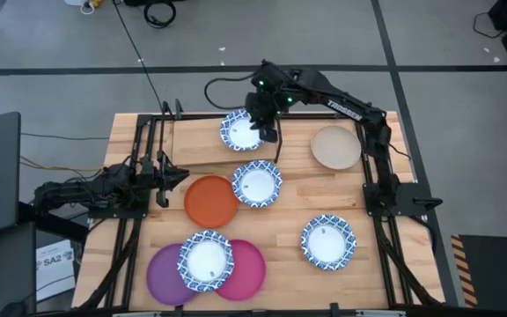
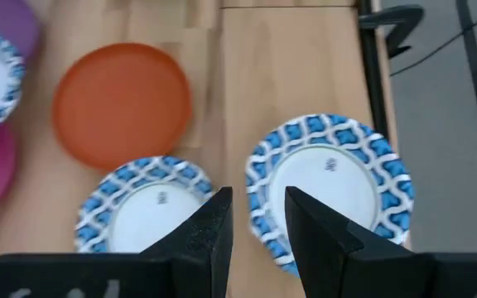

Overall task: Place and stack plates onto a shelf
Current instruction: Put the orange plate on the shelf

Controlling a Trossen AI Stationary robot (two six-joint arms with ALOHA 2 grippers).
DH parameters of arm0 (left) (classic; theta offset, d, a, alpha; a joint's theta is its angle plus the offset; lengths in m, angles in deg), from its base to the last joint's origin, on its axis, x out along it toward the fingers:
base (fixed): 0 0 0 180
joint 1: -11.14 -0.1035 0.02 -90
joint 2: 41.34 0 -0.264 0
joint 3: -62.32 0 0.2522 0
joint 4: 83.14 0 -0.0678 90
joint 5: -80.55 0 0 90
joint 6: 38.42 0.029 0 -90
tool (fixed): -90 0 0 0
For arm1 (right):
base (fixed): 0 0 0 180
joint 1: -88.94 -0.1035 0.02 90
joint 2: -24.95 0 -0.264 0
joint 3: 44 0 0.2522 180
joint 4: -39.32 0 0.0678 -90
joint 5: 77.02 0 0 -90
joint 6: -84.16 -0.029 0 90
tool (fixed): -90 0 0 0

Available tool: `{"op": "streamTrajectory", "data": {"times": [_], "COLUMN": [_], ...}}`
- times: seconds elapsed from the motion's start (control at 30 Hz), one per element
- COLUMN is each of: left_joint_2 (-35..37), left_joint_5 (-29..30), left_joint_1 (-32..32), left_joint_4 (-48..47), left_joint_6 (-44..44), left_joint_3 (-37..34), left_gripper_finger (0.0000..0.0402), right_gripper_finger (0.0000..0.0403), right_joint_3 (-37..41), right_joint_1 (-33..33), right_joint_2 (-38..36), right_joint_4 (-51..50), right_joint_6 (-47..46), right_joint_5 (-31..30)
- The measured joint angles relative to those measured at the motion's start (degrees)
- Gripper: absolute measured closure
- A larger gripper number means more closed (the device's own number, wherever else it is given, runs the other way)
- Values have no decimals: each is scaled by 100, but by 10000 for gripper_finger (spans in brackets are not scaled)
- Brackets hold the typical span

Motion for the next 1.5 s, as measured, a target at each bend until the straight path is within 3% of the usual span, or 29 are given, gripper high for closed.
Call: {"op": "streamTrajectory", "data": {"times": [0.2,0.4,0.73,1.07,1.27,1.5], "left_joint_2": [-96,-668,-2246,-3582,-4049,-4516], "left_joint_5": [-2,-2,0,0,-1,-65], "left_joint_1": [279,620,1178,1693,1739,1773], "left_joint_4": [-56,-97,-698,-2629,-3515,-4624], "left_joint_6": [27,339,382,-70,-427,-153], "left_joint_3": [126,514,1493,2896,3506,3707], "left_gripper_finger": [349,349,349,347,309,241], "right_gripper_finger": [285,285,285,285,285,285], "right_joint_3": [82,828,3902,6511,7428,8001], "right_joint_1": [-319,-636,-1042,-1128,-1128,-1126], "right_joint_2": [-328,-967,-3184,-5247,-5949,-6351], "right_joint_4": [-405,-405,1229,2803,3499,3794], "right_joint_6": [-145,-438,-1370,-2857,-3264,-3383], "right_joint_5": [0,0,-790,-1073,-1081,-1082]}}
